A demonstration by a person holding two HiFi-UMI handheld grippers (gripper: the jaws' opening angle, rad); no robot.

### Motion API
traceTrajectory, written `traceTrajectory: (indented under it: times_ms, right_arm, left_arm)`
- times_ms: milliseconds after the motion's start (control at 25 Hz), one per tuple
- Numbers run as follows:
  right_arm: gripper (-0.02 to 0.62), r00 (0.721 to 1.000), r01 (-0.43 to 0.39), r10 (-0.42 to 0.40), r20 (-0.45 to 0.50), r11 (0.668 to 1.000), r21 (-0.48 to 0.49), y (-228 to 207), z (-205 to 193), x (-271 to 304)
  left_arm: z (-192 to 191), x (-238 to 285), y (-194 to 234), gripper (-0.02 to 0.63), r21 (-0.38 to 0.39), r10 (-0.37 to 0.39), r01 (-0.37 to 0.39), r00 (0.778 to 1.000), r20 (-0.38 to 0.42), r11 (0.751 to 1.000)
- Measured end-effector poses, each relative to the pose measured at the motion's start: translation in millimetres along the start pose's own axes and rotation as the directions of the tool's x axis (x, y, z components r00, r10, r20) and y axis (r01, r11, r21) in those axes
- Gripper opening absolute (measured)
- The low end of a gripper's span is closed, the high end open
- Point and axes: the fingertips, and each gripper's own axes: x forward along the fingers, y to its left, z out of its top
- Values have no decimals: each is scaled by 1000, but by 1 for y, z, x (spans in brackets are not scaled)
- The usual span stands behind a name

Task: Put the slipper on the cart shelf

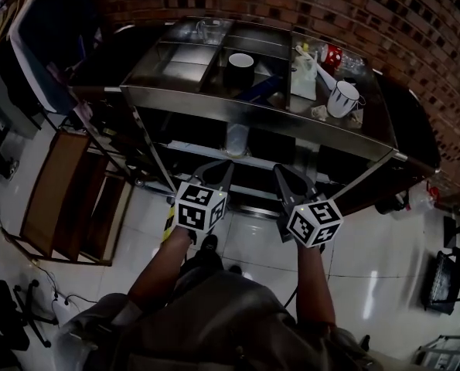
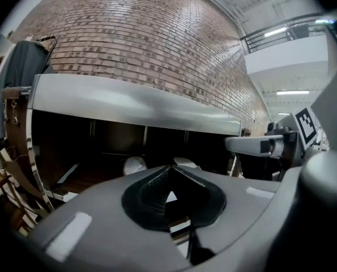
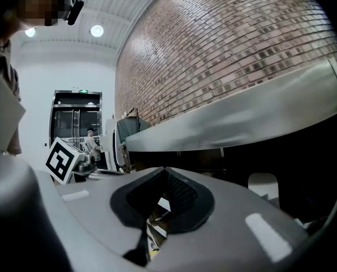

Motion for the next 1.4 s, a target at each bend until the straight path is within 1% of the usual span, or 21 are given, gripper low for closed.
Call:
traceTrajectory:
  times_ms: [320,760,1400]
  right_arm:
    - [-3,999,-41,41,2,999,-26,11,8,-10]
    - [-3,998,-69,69,3,996,-53,18,15,-17]
    - [-2,996,-84,84,13,995,-55,17,17,-22]
  left_arm:
    - [3,-10,-26,8,43,-29,29,1000,-3,999]
    - [15,-14,-34,8,62,-26,25,1000,9,998]
    - [29,-12,-44,8,90,-37,35,999,29,995]
